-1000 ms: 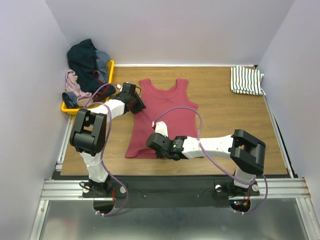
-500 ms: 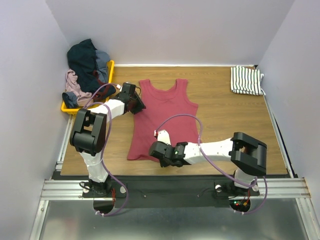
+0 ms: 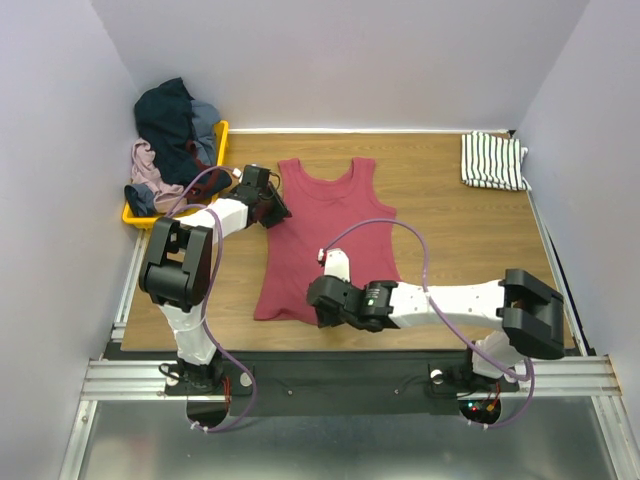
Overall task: Fold and stack the tank tops
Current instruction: Fold the tank top
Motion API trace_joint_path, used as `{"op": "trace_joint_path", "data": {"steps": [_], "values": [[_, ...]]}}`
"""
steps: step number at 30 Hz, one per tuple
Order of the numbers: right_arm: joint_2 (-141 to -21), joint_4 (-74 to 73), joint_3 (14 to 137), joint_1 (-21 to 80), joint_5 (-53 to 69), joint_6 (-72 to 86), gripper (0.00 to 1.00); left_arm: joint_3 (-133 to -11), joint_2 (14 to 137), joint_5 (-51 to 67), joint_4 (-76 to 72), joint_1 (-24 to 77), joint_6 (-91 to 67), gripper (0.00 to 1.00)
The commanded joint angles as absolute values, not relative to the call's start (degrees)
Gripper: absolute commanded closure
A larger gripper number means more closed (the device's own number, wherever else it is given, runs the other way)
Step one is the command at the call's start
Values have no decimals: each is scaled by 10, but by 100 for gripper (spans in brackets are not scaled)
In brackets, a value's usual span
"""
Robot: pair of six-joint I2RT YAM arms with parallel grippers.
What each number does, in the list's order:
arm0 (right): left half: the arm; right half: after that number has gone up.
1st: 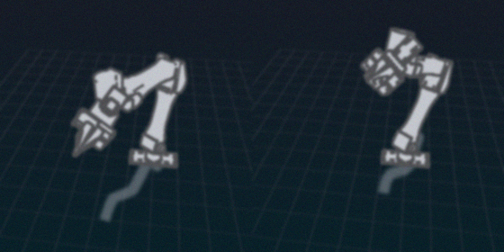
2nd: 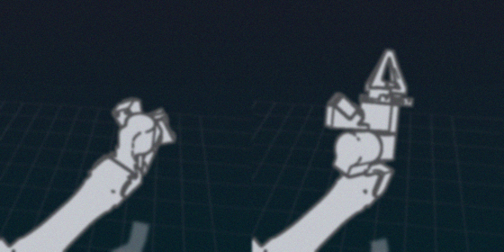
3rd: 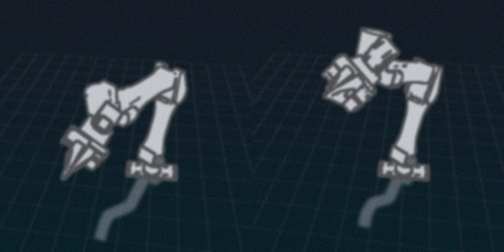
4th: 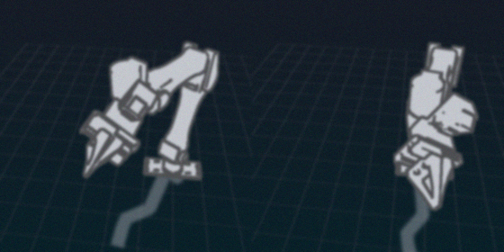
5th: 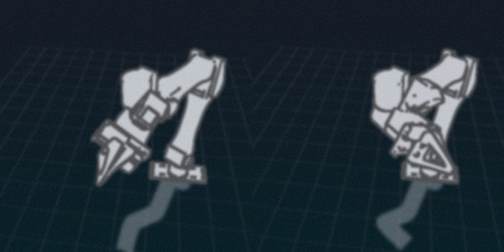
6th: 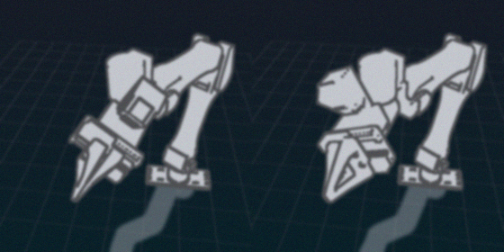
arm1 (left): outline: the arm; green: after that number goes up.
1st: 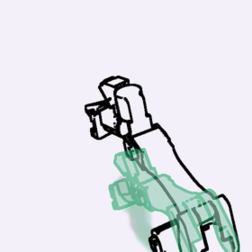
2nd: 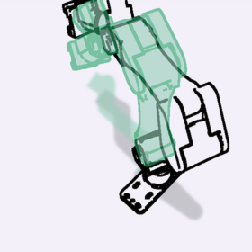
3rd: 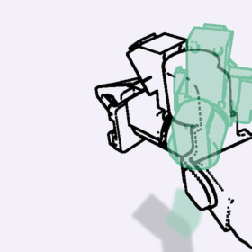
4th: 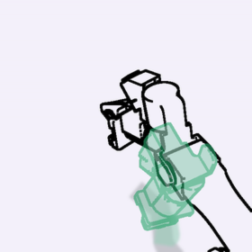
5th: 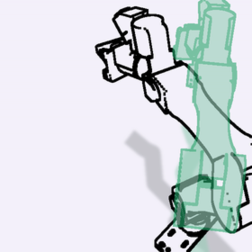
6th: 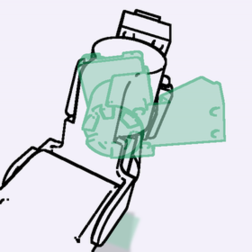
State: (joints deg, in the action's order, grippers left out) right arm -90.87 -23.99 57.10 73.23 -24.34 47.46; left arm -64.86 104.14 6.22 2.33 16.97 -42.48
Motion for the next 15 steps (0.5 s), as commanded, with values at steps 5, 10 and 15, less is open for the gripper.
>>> {"op": "trace_joint_path", "data": {"steps": [5, 10, 15], "values": [[-910, -244, 635, 737, -278, 458, 48, -688, 969, 56, 35, 163, -404, 58], [-1007, -243, 746, 744, -264, 419, 57, -705, 955, 53, 55, 121, -398, 58], [-1098, -239, 838, 744, -247, 390, 60, -710, 950, 49, 71, 80, -380, 58]]}}
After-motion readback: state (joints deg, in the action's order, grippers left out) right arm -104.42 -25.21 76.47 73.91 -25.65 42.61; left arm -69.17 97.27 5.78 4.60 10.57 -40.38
